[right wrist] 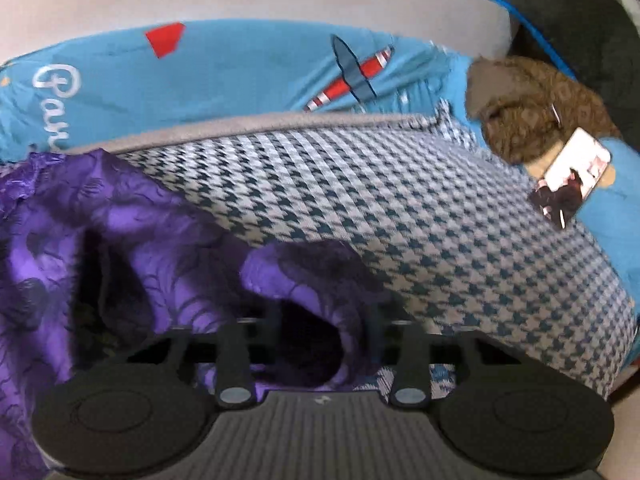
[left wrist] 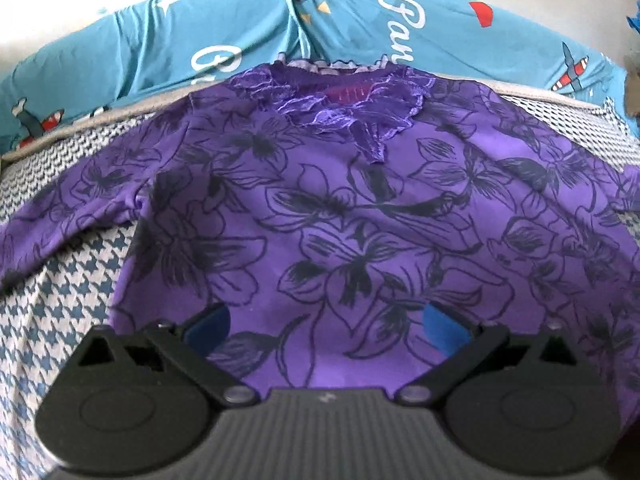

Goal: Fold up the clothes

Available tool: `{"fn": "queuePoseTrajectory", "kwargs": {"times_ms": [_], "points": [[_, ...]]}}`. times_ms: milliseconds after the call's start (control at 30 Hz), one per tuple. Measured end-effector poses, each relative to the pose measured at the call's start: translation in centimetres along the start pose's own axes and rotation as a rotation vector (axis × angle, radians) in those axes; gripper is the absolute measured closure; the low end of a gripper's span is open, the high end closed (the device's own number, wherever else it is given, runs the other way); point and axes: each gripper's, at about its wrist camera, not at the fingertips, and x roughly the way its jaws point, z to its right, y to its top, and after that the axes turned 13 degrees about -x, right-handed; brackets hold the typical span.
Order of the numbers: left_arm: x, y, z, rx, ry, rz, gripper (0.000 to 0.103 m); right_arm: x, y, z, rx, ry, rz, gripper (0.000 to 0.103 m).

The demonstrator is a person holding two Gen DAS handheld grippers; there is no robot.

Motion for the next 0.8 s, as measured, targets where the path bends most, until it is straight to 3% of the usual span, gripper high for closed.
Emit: {"fn": "queuePoseTrajectory", "kwargs": {"times_ms": [33,133,367,400,500,567,633,800], "points": [[0.0,-0.1,0.2,0.007,0.001,0.004,0.000,0.1,0.0,0.3,0.020,-0.012,-0.001,0.094],[-0.1,-0.2,0.7,0.026,0.002,0.013,0.000,-0.4,0.3,1.5,0.087,-0.065,0.061,0.096],[0.4,-0.3,1.1,0.026,0.001,0.003,0.000,-6.3,1.1,2.8,0.206,-0.333,0.441,0.096],[0.4,-0.3,1.1,0.025,0.002,0.001,0.000,-6.3,1.1,3.1,0.222,-0.335,0.443,0.096],[0.5,-0.4,1.1,0.026,0.005,0.000,0.000,-4.4,1.1,4.3,0.250,-0.273,0.291,0.094],[0.5,-0.4,1.1,0.027,0.008,0.000,0.000,-3.8,0.9,5.1,0.301,-0.258,0.221,0.082],[0.5,-0.5,1.1,0.028,0.010,0.000,0.000,-3.8,0.4,6.1,0.372,-0.282,0.196,0.071],[0.6,-0.6,1.1,0.030,0.016,0.000,0.000,-4.5,-0.9,8.3,0.480,-0.337,0.161,0.068]]}}
